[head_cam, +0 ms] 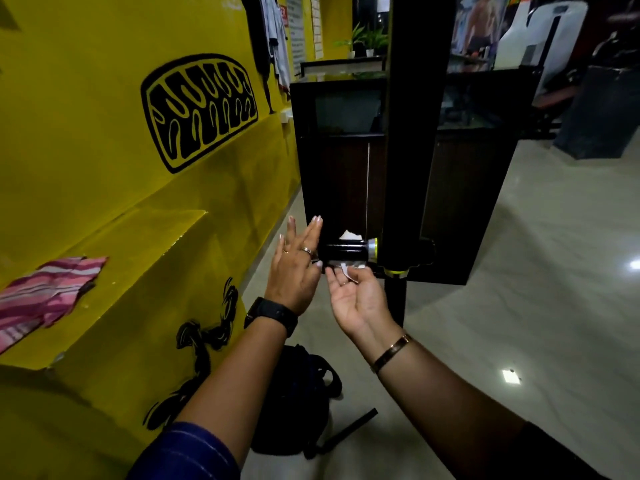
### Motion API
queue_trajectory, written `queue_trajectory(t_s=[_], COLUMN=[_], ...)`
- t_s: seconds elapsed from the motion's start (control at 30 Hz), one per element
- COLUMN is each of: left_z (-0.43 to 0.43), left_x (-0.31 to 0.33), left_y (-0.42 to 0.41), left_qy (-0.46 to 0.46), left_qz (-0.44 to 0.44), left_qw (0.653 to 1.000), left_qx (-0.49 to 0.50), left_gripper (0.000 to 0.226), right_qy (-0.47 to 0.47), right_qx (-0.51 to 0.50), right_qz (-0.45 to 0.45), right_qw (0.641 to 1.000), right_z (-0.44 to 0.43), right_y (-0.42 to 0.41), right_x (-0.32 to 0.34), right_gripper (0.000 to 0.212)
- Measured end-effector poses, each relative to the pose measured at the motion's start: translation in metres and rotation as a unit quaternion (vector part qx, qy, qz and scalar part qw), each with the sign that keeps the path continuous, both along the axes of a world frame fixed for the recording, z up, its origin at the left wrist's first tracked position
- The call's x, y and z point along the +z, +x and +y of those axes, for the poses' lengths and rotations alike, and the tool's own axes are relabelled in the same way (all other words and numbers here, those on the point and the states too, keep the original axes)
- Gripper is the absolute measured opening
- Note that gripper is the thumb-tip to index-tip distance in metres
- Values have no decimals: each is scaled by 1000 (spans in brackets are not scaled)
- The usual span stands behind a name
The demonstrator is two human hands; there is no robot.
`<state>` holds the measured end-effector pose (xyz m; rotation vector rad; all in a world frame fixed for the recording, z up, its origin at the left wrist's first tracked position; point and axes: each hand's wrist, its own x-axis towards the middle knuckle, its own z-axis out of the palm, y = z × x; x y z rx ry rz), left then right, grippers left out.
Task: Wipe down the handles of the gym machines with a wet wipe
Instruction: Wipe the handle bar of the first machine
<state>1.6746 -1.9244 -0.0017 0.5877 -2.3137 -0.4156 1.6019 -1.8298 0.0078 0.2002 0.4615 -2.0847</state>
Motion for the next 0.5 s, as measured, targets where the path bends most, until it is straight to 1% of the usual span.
queue_trajectory(t_s=[0.03,0.1,0.2,0.23,0.3,0.33,0.37,0.4,0.43,0.47,0.5], left_z=[2,2,1,3,3,1,2,2,1,1,-1], left_x=[1,4,8,10,9,8,9,12,18,26,35], left_y=[1,3,4,5,6,5,5,4,4,5,7], left_qy=[24,42,69,93,157,204,262,332,409,490,551], left_qz=[-9,-12,-29,-19,16,38,66,110,165,223,267], left_qw=[1000,999,997,995,987,977,961,934,893,836,782], left_qx=[1,-6,-1,-6,-34,-48,-61,-77,-96,-111,-118], left_gripper=[70,69,64,64,67,68,65,63,62,59,54], right_qy=[2,6,50,62,43,29,24,21,19,19,24], right_qx=[4,16,42,56,95,124,147,157,149,128,100], right_qz=[1,18,76,92,103,109,117,125,127,122,119], right_qw=[1000,1000,995,992,989,986,982,979,980,984,988], right_z=[-2,-9,-23,-24,-22,-18,-13,-7,-3,1,4], right_y=[3,9,19,24,37,45,51,56,58,58,55], right_x=[-1,-1,-2,-1,2,4,6,9,9,9,10], right_gripper=[26,30,33,31,30,32,34,37,41,44,43])
